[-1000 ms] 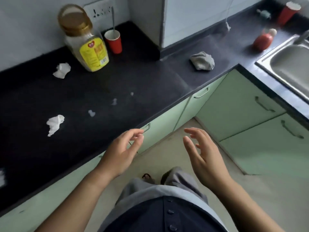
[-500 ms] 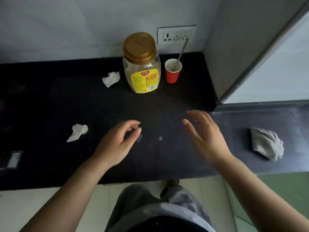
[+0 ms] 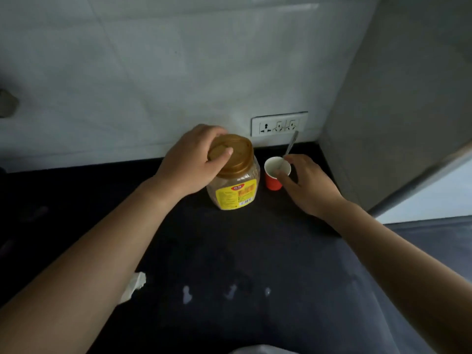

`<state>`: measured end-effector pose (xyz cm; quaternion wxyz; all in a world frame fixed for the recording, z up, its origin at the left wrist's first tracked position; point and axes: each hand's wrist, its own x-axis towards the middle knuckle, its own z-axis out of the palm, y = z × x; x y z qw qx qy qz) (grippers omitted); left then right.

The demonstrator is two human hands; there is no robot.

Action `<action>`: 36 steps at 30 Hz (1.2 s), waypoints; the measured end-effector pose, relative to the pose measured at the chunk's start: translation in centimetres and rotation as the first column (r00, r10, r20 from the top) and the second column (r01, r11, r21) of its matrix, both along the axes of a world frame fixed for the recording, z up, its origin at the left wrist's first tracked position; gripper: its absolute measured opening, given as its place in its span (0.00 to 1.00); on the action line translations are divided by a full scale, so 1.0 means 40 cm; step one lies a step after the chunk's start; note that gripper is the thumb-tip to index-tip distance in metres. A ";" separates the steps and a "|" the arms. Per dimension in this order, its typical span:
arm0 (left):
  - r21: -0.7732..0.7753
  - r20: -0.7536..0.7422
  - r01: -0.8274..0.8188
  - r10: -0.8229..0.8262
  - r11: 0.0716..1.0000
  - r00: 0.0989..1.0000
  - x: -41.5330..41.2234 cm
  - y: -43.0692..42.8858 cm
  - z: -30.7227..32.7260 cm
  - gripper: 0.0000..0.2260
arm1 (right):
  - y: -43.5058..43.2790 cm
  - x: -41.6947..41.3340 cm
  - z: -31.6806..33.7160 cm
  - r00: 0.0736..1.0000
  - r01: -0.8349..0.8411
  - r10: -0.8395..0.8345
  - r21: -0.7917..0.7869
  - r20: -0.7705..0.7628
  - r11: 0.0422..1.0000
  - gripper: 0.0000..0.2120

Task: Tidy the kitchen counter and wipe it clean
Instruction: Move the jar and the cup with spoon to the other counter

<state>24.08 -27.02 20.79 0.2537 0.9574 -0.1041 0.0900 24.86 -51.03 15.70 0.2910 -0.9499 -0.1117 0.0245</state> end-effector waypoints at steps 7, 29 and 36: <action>-0.083 -0.098 0.008 -0.016 0.997 0.995 0.149 -0.030 -0.062 0.14 | 0.011 0.122 -0.102 0.982 0.128 -0.131 -0.031 -0.139 0.991 0.22; -0.207 -0.001 -0.035 0.035 0.978 0.999 0.190 -0.046 -0.125 0.14 | 0.058 0.259 -0.270 0.969 0.216 -0.200 0.103 -0.147 0.971 0.38; -0.221 0.014 -0.034 0.038 0.975 0.999 0.188 -0.043 -0.130 0.15 | 0.026 0.191 -0.266 0.955 0.262 -0.226 0.189 -0.193 0.946 0.42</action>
